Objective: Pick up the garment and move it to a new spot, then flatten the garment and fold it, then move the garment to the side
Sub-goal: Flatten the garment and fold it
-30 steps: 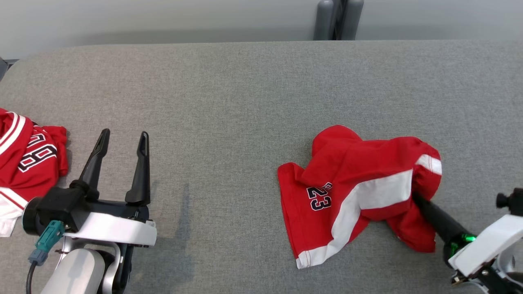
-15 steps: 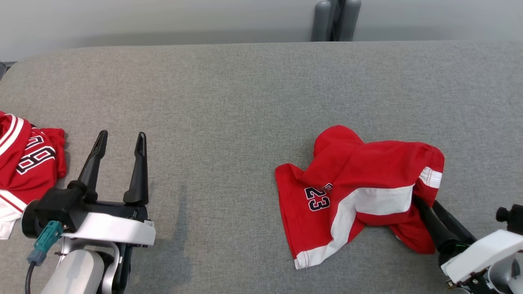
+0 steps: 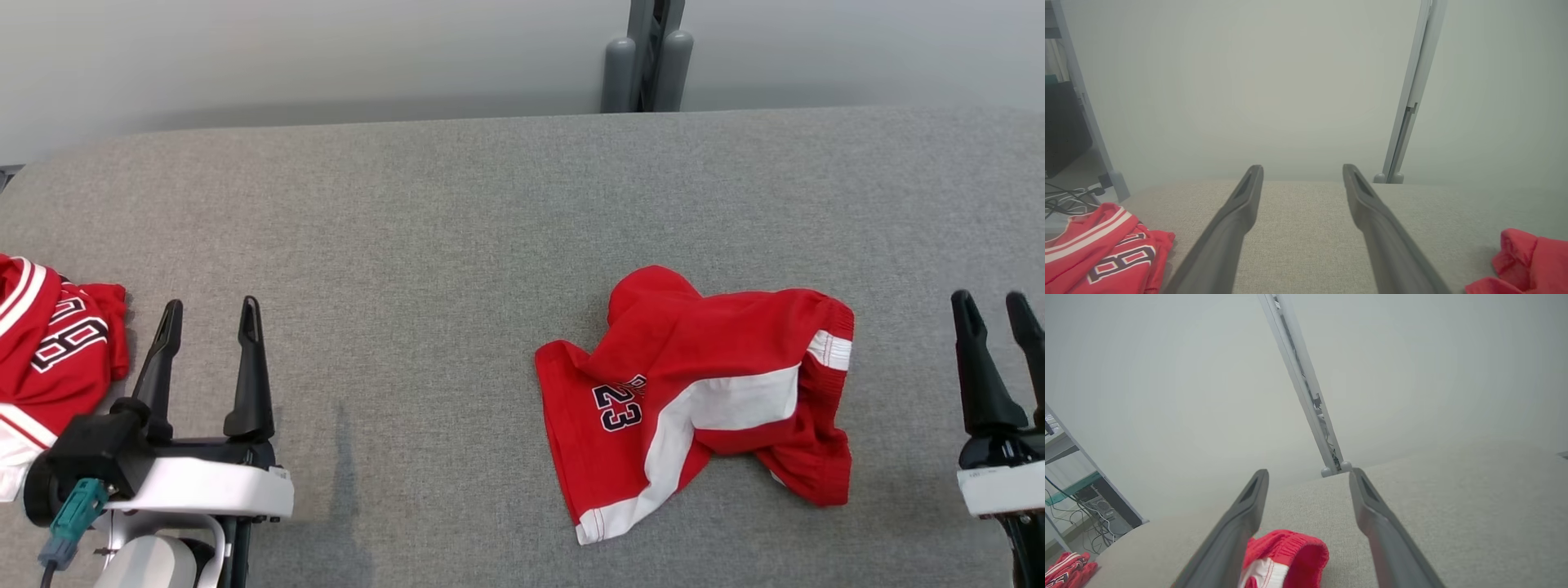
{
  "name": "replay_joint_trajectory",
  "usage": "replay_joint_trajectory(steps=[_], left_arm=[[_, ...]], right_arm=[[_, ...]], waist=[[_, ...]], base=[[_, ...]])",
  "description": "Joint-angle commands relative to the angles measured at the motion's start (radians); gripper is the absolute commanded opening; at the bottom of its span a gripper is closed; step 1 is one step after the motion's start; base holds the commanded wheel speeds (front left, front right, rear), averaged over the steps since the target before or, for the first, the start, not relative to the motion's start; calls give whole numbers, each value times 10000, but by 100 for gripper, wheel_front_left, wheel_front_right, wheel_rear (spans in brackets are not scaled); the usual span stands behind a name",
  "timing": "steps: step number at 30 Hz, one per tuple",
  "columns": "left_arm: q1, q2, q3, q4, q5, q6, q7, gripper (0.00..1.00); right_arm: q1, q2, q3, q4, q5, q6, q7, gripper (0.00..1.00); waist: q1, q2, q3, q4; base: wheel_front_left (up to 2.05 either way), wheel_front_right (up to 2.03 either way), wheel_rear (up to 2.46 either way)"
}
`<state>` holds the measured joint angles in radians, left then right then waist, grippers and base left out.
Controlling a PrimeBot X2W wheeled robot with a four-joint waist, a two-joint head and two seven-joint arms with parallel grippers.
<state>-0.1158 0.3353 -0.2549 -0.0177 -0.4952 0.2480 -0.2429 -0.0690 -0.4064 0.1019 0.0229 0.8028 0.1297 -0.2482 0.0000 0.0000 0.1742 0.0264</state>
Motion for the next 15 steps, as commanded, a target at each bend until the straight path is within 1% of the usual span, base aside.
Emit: replay_joint_trajectory(steps=[1, 2, 4, 5, 7, 8, 10, 11, 12, 15], left_arm=[[82, 24, 43, -45, -55, 80, -42, 100], [116, 16, 73, -85, -59, 91, -48, 100], [252, 0, 72, -146, -28, 115, -63, 100], [322, 6, 58, -144, 5, 137, -74, 100], [414, 37, 10, -154, 102, 174, -86, 100], [466, 79, -45, -129, 177, 190, -77, 100], [576, 121, -113, -124, 248, 238, -45, 100], [628, 147, -149, -107, 295, 250, -11, 100], [652, 160, -184, -99, 316, 264, 15, 100], [632, 165, -252, -106, 319, 259, 38, 100]], right_arm=[[-93, 139, -169, -20, -394, 19, -73, 100], [-154, 311, -320, -59, -996, 17, -32, 100], [-276, 842, -447, -177, -1811, 19, 252, 100], [-316, 924, -510, -208, -2436, 19, 375, 100], [-361, 1318, -615, -210, -3174, 11, 606, 100], [-364, 1386, -657, -199, -3664, 13, 705, 100], [-309, 1696, -692, -219, -4099, 13, 852, 100], [-262, 1688, -747, -209, -4438, 13, 943, 100], [-193, 1843, -742, -232, -4473, 11, 1010, 100], [-75, 2015, -833, -317, -4818, 11, 1168, 100]], waist=[[0, 0, -44, -25], [0, 0, -80, -44], [0, 0, -151, -71], [0, 0, -188, -82], [0, 0, -260, -84], [0, 0, -297, -79], [0, 0, -336, -60], [0, 0, -353, -44], [0, 0, -371, -33], [0, 0, -397, 9]], base=[[0, 0, 0], [0, 0, 0], [0, 0, 0], [0, 0, 0], [0, 0, 0], [0, 0, 0], [0, 0, 0], [0, 0, 0], [0, 0, 0], [0, 0, 0]])
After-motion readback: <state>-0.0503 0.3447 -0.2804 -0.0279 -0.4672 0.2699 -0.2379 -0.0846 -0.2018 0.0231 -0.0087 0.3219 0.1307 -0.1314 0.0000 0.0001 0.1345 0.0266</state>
